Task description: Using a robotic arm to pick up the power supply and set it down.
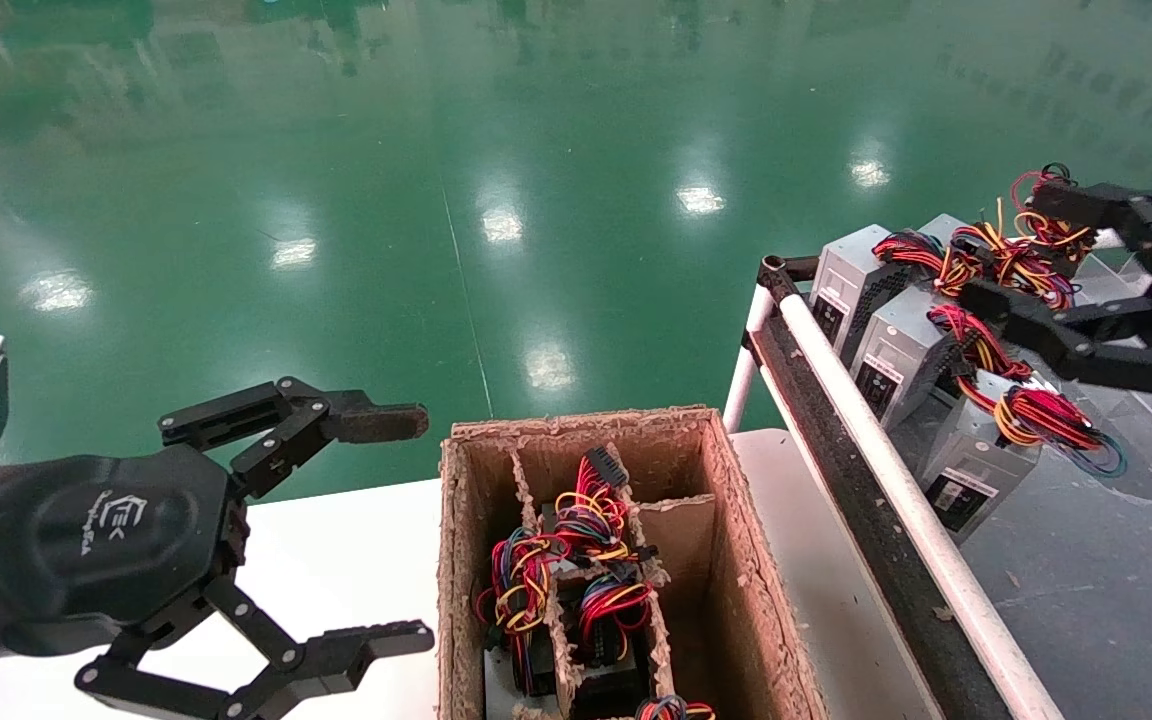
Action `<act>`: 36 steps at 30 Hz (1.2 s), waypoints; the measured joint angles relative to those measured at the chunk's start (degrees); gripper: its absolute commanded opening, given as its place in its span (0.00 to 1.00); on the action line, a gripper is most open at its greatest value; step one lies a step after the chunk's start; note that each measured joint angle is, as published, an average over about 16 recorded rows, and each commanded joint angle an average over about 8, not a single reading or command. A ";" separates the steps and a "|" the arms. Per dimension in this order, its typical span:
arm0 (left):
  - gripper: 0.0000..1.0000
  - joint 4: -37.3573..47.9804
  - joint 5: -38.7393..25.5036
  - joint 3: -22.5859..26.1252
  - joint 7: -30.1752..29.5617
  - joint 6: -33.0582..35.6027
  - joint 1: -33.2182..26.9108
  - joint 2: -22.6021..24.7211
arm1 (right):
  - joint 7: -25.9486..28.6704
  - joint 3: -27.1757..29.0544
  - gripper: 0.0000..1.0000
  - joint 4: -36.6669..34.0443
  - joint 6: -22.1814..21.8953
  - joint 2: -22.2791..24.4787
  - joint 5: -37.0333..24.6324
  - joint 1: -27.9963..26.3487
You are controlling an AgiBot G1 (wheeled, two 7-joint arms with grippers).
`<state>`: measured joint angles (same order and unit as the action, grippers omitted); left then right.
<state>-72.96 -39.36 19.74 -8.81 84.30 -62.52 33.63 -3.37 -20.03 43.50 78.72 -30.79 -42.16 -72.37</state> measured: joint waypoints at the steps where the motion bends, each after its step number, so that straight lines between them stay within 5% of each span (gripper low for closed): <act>1: 1.00 0.00 0.00 0.00 0.00 0.00 0.00 0.00 | 0.32 0.09 1.00 0.67 0.16 -0.09 0.01 0.24; 36: 1.00 0.00 0.03 0.04 0.02 -0.01 -0.01 -0.01 | 11.46 3.25 1.00 24.41 5.66 -3.43 0.24 8.76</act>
<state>-72.96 -39.33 19.77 -8.79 84.29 -62.53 33.62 8.09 -16.78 67.91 84.38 -34.22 -41.92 -63.60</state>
